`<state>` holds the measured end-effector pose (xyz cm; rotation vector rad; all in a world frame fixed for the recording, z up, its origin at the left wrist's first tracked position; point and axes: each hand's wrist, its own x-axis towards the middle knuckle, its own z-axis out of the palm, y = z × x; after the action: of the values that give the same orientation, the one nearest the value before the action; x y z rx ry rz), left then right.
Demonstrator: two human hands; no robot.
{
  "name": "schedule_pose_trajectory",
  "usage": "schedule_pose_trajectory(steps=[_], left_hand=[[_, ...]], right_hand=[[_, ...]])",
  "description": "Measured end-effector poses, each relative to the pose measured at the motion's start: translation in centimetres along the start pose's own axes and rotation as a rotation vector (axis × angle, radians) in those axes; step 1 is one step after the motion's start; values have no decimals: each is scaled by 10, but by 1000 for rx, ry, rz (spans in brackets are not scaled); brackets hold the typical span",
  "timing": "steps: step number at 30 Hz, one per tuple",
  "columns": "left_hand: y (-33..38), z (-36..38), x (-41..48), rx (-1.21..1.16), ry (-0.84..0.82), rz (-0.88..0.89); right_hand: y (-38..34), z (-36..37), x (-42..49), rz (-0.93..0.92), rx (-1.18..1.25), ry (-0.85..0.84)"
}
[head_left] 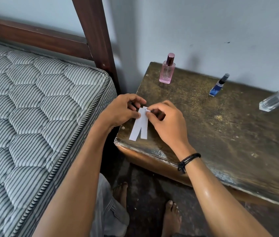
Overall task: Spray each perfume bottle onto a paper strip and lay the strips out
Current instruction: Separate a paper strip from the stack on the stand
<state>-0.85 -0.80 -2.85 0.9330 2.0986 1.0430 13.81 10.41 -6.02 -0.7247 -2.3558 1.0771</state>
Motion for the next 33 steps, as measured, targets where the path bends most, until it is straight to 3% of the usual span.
schedule_pose_trajectory(steps=[5,9,14,20,23,33], left_hand=[[2,-1,-1,-80,-7,-27],[2,-6,-3,-190,10,-28],[14,-2,-4,-208,120,164],[16,28,3,177,41,387],[13,37,2,322,-6,367],[12,42,4,387,27,295]], right_hand=[[-5,-18,5,210,366,-12],[-3,-32,6,301,490,1],[5,-43,8,333,382,3],[10,-37,5,214,103,-46],[12,-35,4,184,78,-52],[17,-33,6,179,71,11]])
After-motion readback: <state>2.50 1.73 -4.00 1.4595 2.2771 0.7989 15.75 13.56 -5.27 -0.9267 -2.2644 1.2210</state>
